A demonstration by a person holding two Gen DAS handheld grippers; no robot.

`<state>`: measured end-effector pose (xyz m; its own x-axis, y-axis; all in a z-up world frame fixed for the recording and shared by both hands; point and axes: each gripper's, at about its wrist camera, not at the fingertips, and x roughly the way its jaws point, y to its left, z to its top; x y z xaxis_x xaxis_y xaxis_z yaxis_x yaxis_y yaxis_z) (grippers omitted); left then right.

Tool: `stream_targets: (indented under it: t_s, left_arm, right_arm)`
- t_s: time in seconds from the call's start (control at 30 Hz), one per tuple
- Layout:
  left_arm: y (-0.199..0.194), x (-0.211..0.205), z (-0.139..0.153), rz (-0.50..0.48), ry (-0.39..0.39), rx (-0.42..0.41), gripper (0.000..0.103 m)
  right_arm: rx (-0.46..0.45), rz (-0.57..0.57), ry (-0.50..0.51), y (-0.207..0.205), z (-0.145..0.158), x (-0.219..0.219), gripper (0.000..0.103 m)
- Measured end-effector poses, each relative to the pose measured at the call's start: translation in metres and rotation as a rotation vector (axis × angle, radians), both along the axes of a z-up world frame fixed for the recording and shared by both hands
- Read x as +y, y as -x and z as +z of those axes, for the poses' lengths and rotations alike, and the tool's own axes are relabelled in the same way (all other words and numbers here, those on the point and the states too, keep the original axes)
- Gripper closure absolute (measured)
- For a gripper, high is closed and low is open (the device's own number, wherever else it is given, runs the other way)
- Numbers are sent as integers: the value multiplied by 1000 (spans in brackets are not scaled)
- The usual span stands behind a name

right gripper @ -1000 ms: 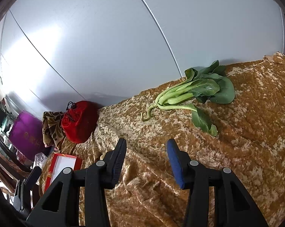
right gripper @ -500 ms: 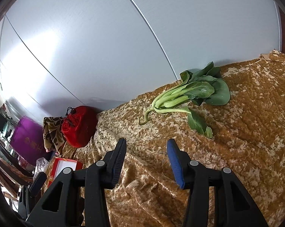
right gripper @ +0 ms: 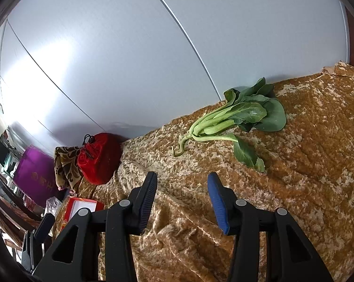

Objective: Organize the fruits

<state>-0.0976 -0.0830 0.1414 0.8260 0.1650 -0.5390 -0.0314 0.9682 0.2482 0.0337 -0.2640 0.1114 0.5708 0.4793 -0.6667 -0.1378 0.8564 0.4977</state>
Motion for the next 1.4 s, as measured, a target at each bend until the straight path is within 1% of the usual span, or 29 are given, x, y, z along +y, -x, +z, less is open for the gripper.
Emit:
stream_targets:
  t_s: [0.2, 0.57, 0.93, 1.03, 1.1, 1.17, 1.2, 1.3, 1.33, 1.4]
  left_arm:
    - [2, 2, 1, 7, -4, -15, 0]
    - [2, 2, 2, 10, -5, -17, 0]
    - [1, 5, 3, 18, -2, -9, 0]
    - [0, 12, 2, 24, -21, 5, 0]
    - [-6, 26, -4, 45, -55, 48, 0]
    - [-21, 55, -18, 99, -113, 137, 0]
    - [-25, 70, -25, 132, -128, 179, 0]
    - [-38, 123, -48, 252, -146, 306, 0]
    - [-39, 137, -56, 277, -148, 338, 0]
    - [-38, 153, -65, 289, -141, 377, 0]
  right_arm:
    - [-2, -3, -2, 0, 1, 0, 56]
    - [-3, -7, -9, 0, 0, -2, 56]
    - [-2, -9, -21, 1, 0, 1, 56]
    - [-2, -6, -24, 0, 0, 4, 56]
    - [8, 11, -24, -1, -2, 8, 56]
    - [38, 45, -26, -3, -7, 17, 56]
    - [57, 71, -22, -4, -10, 23, 56]
    - [124, 154, 9, -6, -24, 48, 55]
    - [161, 191, 28, -7, -32, 60, 56]
    - [225, 249, 56, -7, -48, 84, 56]
